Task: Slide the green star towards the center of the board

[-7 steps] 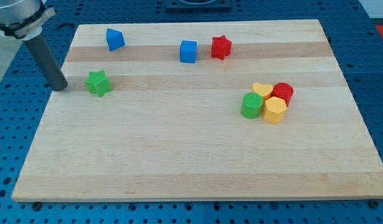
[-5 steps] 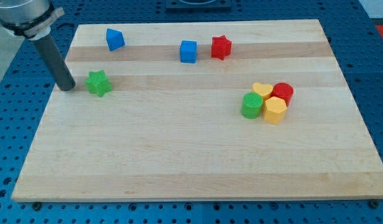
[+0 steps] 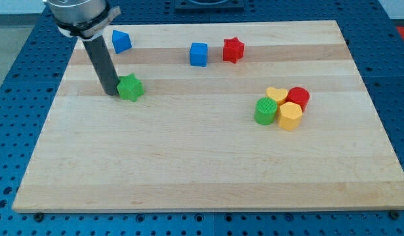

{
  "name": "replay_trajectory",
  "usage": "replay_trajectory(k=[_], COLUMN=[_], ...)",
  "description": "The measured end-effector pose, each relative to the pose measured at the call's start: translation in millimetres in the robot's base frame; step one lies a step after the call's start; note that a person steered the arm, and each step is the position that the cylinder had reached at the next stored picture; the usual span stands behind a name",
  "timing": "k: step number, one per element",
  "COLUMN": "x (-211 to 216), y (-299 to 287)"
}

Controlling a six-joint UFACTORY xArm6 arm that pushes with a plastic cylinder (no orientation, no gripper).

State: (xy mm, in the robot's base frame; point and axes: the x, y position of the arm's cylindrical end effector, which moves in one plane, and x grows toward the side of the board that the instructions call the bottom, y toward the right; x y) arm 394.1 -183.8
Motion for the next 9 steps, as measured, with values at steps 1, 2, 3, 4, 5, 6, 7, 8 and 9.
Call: replay_trajectory(k=[1,2,3,4,5,6,7,8,9], x=[0.0,-22.3,-28.0,-21.9,-12.1,-1.4,5.0,6.3,6.3], y=[10.3,10.9,28.2,34.8,34.7,30.6,31.1,35.9,46.8])
